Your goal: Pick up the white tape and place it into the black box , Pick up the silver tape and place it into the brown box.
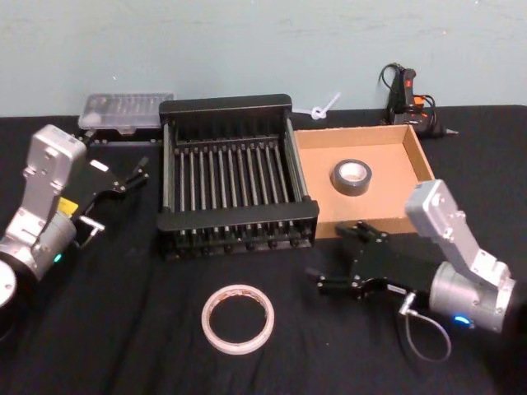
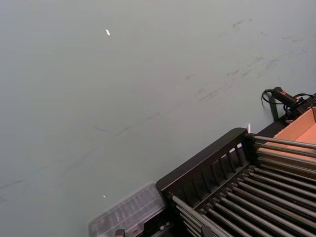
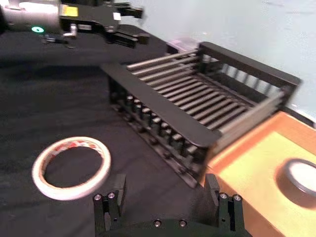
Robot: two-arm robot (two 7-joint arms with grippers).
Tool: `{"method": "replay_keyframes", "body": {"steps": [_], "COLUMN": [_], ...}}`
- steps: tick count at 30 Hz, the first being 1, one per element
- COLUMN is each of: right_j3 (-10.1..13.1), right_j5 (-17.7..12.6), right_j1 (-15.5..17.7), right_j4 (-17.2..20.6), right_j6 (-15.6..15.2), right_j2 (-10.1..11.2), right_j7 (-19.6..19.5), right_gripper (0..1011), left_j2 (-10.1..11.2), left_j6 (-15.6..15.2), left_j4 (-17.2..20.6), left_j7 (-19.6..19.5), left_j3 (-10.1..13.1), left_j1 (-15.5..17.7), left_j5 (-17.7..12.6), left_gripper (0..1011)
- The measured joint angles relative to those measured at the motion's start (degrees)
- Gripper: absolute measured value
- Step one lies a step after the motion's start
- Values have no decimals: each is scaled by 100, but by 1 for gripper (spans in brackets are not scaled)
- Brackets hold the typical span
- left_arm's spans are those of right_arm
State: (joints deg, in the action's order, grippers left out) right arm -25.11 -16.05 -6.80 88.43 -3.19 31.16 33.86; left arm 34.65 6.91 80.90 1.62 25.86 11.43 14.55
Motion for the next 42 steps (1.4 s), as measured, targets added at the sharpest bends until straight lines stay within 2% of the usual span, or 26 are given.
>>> {"method": "replay_keyframes", "body": {"steps": [6, 20, 28, 42], "right_j3": [-354, -922, -1178, -1390], "right_j5": [57, 107, 179, 231], "right_j1": [-330, -770, -989, -1116], "right_j4": [-178, -511, -694, -873], "right_j6": [-47, -29, -72, -198], "right_j2": [-141, -419, -543, -619], "right_j7": [154, 346, 386, 400], "right_gripper": [1002, 1003, 1003, 1002], "left_j2": [0, 0, 0, 0], "left_j6": [0, 0, 0, 0], "left_j4": [0, 0, 0, 0], "left_j7": [0, 0, 0, 0], "left_j3": [0, 0, 0, 0], "left_j1": [0, 0, 0, 0], "left_j5": [0, 0, 0, 0], "left_gripper": [1001, 1001, 1001, 1001]}}
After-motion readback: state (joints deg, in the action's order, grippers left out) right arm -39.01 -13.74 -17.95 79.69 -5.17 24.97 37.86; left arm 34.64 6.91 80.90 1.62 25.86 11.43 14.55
